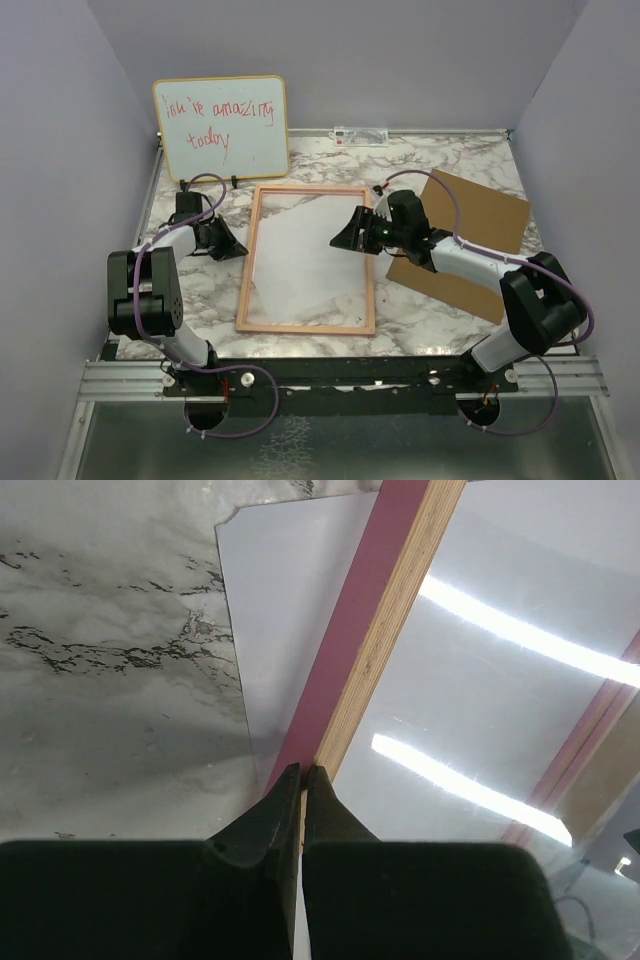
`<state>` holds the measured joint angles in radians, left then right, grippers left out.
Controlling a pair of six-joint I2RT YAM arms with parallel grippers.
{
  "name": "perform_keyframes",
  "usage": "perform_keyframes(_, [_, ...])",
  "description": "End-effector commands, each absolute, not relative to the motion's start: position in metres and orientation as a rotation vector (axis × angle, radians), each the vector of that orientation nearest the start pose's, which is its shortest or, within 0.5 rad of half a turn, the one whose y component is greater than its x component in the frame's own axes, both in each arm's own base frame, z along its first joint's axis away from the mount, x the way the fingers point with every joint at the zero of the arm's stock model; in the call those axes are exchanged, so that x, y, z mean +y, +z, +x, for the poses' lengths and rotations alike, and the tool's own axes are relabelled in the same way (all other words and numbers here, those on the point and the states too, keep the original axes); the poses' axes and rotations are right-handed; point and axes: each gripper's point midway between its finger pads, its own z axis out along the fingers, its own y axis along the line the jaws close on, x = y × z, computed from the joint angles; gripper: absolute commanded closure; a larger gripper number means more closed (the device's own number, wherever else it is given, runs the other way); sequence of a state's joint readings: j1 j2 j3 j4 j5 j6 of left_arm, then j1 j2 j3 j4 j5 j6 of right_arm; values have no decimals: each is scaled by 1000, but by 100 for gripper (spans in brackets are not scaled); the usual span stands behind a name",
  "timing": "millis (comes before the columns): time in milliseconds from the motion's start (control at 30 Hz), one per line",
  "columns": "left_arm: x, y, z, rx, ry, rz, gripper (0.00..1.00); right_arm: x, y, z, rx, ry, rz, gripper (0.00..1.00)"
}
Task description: Put the photo into the frame
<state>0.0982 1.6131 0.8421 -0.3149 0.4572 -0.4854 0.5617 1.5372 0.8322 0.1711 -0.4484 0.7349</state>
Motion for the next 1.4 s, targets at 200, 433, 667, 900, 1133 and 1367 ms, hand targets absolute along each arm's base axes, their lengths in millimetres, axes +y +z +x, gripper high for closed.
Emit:
perform_keyframes(200, [-56,-1,299,2734,-626,-670,98,289,115,314,2296,1077,-27,21])
perform_keyframes(433, [-57,-2,300,2736,-630,-667,98,286,121,319,2208,1226,-98,22])
perform_keyframes(667, [-58,0,302,2731,-646,-664,98,297,119,329,2219,1373,-157,45])
perform_keyframes(900, [-60,5,307,2710,-661,-674,98,294,116,327,2193,1422,-113,88])
perform_keyframes(1133, [-65,4,306,2696,-706,-689,99,291,126,315,2084,1480,-177,99])
perform_keyframes(1367, [-65,2,305,2695,-712,-700,99,293,146,303,2010,1552,-234,99])
